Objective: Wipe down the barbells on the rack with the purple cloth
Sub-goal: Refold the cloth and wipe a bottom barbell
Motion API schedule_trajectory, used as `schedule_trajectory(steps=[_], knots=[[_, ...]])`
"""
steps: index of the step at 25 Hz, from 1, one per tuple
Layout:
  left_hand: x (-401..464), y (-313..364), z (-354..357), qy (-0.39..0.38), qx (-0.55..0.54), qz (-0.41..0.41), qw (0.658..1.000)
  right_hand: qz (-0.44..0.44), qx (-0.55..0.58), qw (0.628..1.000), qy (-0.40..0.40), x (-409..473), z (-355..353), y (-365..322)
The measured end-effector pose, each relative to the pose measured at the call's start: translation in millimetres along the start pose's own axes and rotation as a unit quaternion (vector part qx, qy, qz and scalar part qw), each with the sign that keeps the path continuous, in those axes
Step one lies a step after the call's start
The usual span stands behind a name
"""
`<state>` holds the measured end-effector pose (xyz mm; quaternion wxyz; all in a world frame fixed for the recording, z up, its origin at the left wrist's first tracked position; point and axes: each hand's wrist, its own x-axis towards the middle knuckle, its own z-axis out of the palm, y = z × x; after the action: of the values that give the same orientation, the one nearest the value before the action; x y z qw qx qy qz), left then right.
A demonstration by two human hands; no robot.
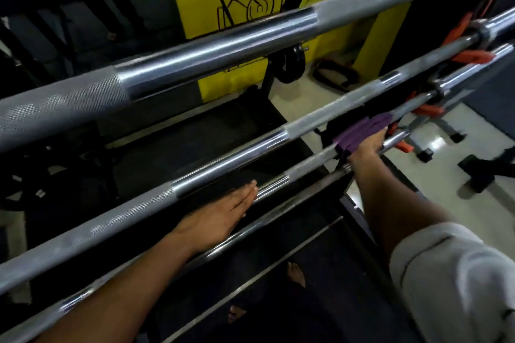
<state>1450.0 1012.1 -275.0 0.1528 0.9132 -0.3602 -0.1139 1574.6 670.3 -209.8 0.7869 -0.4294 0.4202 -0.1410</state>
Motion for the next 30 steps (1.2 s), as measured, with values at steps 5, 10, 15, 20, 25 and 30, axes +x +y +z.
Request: schedule_trajectory(steps=[5, 10, 15, 20, 25, 30], knots=[[0, 0, -1, 0.015, -0.013, 0.018, 1.0, 0.008, -0.042, 0.999, 0.034, -12, 5, 11], [0, -6, 5, 0.005, -0.024, 0.016, 1.0, 0.098, 0.088, 0.991, -0.01, -25, -13, 89], [-2, -2, 4, 0.005, 0.004, 0.004, 1.0, 0.147, 0.066, 0.986, -0.054, -56, -9, 151], [-5, 6, -6, 0.022, 0.01, -0.035, 0.999, 0.123, -0.125, 0.978, -0.11, -82, -10, 143], [-18, 13, -2, 0.04, 0.007, -0.137, 0.99, 0.035, -0.26, 0.962, -0.076, -94, -59, 125], [-105, 33, 30, 0.183, 0.097, -0.255, 0.944, -0.367, -0.436, 0.783, -0.25, -134, -72, 69]])
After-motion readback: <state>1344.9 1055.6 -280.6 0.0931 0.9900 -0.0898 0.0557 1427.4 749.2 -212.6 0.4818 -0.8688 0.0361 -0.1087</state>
